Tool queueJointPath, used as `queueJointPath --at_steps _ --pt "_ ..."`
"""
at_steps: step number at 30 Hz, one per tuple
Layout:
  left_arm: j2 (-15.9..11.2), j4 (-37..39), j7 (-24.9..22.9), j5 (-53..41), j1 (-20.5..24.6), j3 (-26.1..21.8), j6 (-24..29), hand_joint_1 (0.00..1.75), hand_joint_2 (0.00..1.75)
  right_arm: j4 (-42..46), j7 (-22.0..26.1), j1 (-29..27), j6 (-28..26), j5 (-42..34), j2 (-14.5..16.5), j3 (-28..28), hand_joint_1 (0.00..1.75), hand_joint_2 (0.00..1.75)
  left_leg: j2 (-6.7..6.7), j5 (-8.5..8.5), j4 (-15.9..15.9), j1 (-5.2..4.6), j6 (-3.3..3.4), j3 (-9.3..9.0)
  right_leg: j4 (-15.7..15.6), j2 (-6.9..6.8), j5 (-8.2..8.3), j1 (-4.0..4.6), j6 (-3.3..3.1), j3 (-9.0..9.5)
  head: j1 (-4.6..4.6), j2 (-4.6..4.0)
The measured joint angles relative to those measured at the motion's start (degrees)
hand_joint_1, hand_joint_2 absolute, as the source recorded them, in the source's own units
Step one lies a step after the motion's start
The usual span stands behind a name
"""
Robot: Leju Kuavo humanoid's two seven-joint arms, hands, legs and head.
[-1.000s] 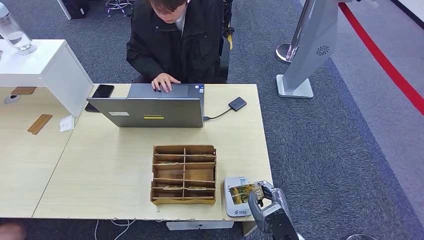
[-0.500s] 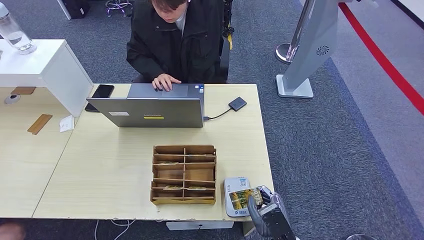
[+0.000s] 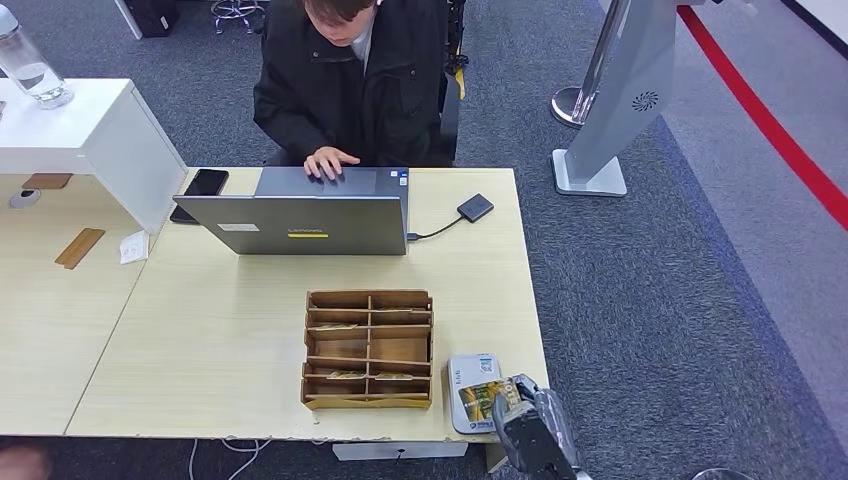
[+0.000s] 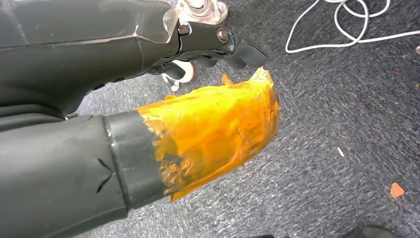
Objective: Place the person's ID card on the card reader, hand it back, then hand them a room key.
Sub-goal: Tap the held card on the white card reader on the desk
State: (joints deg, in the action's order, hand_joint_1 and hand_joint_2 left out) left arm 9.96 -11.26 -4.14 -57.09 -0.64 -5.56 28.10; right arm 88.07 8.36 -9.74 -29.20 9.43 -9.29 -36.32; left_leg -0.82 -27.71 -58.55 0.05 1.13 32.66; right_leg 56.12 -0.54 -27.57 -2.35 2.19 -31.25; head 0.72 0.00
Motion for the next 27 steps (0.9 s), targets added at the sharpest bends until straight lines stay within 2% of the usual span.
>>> queueJointPath --at_steps 9,16,27 --pt "0.01 0.0 -0.23 -0.2 -0.14 -0.18 -0.33 0.0 0.0 -4.07 -2.4 0.51 -3.55 6.22 0.39 -0.36 1.75 1.75 0.0 0.0 0.0 0.0 0.0 0.0 0.0 0.0 0.0 0.0 0.0 -0.01 -0.01 0.0" --pt "0.01 0.0 -0.23 -0.28 -0.16 -0.21 -0.34 0.0 0.0 -5.43 -2.81 0.54 -3.93 7.23 0.39 -0.42 1.75 1.75 0.0 0.0 0.0 0.0 0.0 0.0 0.0 0.0 0.0 0.0 0.0 -0.01 0.0 0.0" --pt "0.03 0.0 -0.52 -0.6 -0.18 -0.25 -0.4 0.0 0.0 -6.82 -6.34 1.34 -5.56 13.3 0.96 -0.53 1.75 1.75 0.0 0.0 0.0 0.0 0.0 0.0 0.0 0.0 0.0 0.0 0.0 -0.01 0.0 0.0"
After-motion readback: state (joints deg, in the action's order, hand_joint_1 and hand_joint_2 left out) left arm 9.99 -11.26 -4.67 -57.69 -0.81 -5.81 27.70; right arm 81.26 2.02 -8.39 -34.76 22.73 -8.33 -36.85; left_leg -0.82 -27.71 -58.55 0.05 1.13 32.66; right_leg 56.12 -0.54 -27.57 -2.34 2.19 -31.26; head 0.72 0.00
